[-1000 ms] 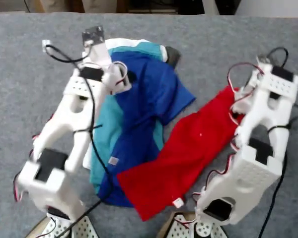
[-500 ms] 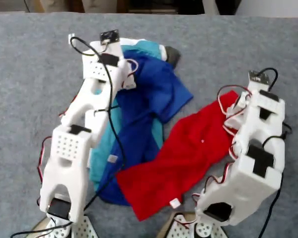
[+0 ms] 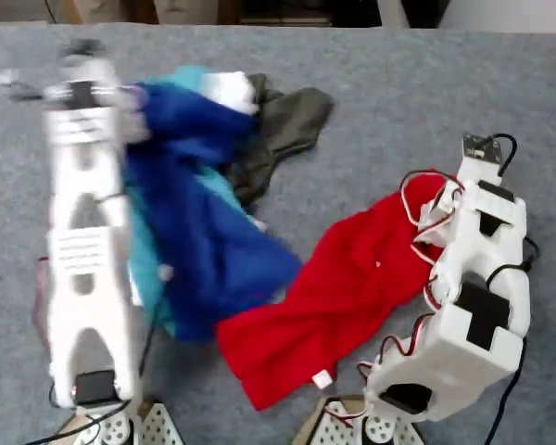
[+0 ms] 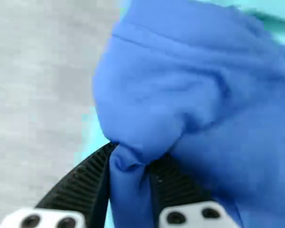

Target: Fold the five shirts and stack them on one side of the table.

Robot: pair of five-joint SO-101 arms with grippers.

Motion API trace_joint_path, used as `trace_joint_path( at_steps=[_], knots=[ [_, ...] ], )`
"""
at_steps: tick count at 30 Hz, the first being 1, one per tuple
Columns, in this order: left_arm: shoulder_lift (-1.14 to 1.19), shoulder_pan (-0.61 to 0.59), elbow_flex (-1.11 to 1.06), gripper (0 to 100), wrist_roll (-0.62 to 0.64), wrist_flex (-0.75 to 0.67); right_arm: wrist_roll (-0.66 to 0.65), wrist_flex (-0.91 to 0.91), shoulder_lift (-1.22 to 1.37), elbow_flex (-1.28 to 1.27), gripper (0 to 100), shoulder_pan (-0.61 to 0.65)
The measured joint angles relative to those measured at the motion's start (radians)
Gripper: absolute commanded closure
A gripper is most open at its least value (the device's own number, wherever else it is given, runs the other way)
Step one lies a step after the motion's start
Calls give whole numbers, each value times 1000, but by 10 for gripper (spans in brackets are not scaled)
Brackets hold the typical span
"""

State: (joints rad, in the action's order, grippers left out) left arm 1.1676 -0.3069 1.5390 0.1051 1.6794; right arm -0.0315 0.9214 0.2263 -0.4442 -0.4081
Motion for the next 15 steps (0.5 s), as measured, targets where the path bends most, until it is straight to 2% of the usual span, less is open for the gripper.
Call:
trace_joint_path(
  at_steps=[4,7,12,13,15],
  knots=[
    [3,-207,74,981,-34,0,0,0,0,0,991,0],
    [5,-304,78,981,-41,0,0,0,0,0,991,0],
    [9,-351,81,974,-41,0,0,0,0,0,991,0],
    [9,-348,81,956,-41,0,0,0,0,0,991,0],
    [9,-333,81,852,-41,0,0,0,0,0,991,0]
  ],
)
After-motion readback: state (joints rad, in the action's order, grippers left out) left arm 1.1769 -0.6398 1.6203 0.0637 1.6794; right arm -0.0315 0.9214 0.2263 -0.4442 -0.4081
